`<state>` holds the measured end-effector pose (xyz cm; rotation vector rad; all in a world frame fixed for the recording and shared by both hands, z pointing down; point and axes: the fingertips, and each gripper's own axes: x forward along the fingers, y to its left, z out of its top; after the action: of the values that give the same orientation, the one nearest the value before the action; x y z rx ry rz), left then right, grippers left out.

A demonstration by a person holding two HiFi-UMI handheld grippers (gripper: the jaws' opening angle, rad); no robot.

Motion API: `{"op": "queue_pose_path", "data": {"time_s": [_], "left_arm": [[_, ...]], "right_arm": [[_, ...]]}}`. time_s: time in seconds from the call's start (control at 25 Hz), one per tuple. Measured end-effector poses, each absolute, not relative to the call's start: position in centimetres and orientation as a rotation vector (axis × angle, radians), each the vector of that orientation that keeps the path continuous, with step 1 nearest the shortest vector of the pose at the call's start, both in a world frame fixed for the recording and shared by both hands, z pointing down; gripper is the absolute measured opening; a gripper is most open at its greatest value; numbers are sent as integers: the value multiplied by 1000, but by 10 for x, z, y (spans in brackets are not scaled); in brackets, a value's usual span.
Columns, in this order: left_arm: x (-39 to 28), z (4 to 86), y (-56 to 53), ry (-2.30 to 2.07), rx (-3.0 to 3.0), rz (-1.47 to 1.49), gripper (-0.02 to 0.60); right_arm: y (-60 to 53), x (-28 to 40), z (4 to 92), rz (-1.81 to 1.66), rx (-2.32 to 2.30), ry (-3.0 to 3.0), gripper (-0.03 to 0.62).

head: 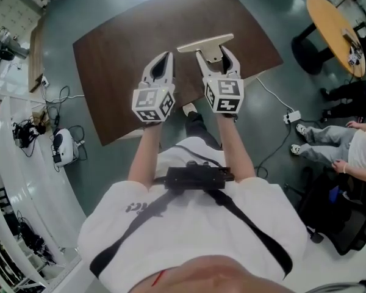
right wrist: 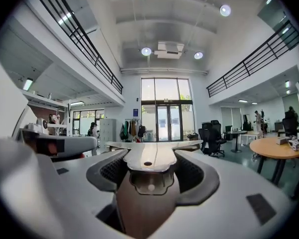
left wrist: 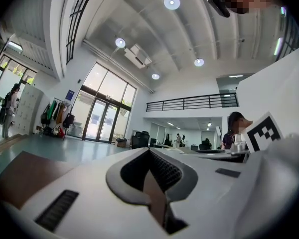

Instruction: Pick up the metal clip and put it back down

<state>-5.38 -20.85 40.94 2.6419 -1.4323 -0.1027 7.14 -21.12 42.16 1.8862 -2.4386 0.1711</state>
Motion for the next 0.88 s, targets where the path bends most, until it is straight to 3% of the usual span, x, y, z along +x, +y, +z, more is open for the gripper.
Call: {"op": "queue_pose_path", "data": {"time_s": [0.56, 0.88], "left_arm": [[-15, 390, -164, -1291, 2752, -162, 14], [59, 401, -162, -1017, 2813, -135, 14]], "right_arm": [[-139, 98, 409, 72, 1968, -2389, 301], [-109, 174, 415, 81, 2171, -2184, 301]]}}
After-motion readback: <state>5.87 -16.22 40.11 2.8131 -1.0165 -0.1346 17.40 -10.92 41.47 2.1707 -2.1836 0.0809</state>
